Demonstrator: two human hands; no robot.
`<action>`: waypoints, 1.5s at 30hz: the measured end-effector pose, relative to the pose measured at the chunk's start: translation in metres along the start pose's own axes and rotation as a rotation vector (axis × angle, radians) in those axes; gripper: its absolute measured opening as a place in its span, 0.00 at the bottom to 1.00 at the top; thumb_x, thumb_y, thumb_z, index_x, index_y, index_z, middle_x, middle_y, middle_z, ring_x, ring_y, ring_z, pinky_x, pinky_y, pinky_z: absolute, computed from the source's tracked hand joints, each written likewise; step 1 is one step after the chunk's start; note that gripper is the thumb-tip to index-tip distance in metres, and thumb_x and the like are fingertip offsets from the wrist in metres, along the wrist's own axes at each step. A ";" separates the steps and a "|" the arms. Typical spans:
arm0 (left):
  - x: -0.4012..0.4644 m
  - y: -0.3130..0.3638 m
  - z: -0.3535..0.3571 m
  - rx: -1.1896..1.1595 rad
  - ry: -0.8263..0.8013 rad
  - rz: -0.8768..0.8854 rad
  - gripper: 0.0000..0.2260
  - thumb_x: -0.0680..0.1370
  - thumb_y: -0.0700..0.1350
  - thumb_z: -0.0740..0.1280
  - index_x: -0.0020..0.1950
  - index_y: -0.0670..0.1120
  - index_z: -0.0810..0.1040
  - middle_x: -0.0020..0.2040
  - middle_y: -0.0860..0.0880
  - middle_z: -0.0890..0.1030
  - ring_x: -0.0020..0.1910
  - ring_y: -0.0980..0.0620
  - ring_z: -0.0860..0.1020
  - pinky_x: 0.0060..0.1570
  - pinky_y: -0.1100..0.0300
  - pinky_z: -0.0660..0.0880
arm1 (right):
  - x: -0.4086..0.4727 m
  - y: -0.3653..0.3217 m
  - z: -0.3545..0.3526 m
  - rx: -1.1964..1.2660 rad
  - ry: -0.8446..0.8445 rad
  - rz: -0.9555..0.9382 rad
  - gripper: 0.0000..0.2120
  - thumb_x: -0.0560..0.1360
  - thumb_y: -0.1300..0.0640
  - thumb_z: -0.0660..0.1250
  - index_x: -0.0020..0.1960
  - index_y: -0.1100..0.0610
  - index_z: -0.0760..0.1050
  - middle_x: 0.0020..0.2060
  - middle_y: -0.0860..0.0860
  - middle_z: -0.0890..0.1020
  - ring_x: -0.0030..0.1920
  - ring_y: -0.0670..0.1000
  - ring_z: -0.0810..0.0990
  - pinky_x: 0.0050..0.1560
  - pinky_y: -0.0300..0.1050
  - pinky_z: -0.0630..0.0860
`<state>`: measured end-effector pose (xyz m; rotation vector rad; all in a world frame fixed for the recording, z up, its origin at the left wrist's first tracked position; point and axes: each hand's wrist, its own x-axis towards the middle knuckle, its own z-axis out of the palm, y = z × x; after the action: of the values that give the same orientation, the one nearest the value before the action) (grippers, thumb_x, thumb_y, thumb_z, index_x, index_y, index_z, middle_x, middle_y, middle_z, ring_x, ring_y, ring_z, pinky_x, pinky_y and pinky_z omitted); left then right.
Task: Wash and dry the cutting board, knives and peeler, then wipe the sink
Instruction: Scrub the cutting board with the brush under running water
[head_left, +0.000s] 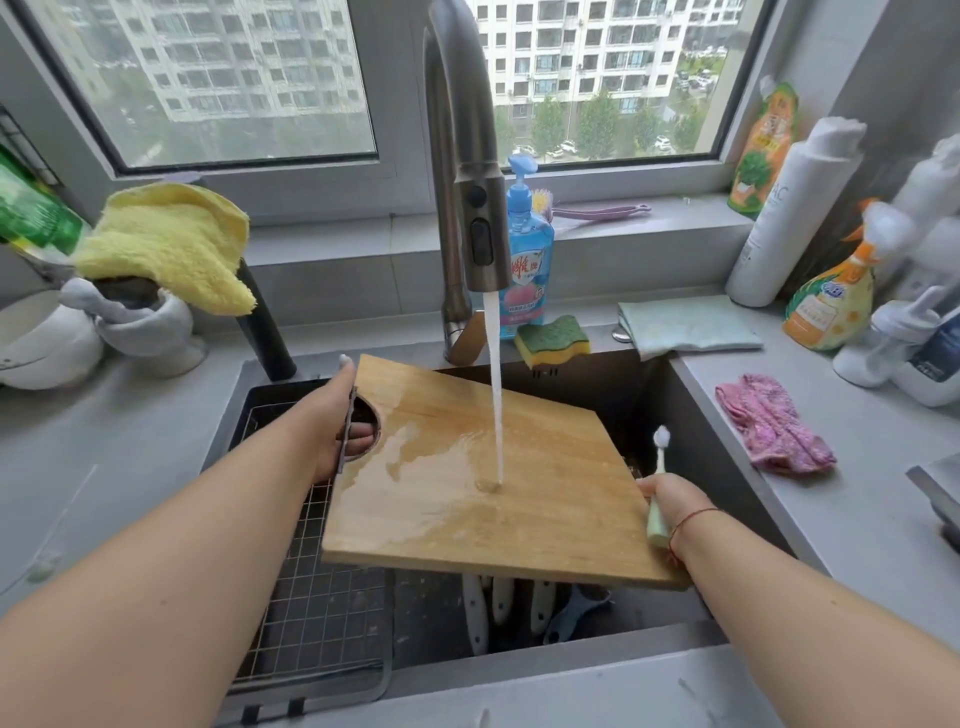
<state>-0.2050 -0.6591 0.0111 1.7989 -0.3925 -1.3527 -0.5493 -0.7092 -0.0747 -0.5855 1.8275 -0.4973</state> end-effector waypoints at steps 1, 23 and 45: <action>0.001 0.001 -0.003 0.008 0.016 0.026 0.35 0.76 0.71 0.53 0.66 0.43 0.74 0.46 0.44 0.81 0.25 0.50 0.77 0.23 0.63 0.74 | -0.001 0.002 0.003 -0.006 -0.012 0.008 0.20 0.73 0.53 0.68 0.62 0.61 0.73 0.52 0.59 0.76 0.54 0.58 0.75 0.54 0.52 0.72; -0.029 -0.018 -0.098 0.172 0.315 0.188 0.24 0.84 0.57 0.49 0.70 0.40 0.66 0.46 0.38 0.80 0.38 0.44 0.79 0.39 0.54 0.75 | -0.043 -0.018 0.080 -0.163 -0.058 -0.121 0.26 0.77 0.46 0.65 0.67 0.63 0.68 0.55 0.59 0.73 0.57 0.59 0.73 0.62 0.52 0.71; -0.075 0.008 -0.240 0.038 0.491 0.331 0.10 0.85 0.48 0.53 0.64 0.49 0.67 0.27 0.47 0.78 0.17 0.59 0.74 0.17 0.69 0.70 | -0.104 -0.016 0.199 -0.166 -0.304 -0.229 0.25 0.75 0.45 0.67 0.60 0.65 0.73 0.54 0.58 0.78 0.55 0.59 0.77 0.57 0.48 0.73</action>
<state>-0.0148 -0.5106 0.0834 1.9205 -0.4235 -0.6531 -0.3296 -0.6686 -0.0499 -0.9389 1.5282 -0.3861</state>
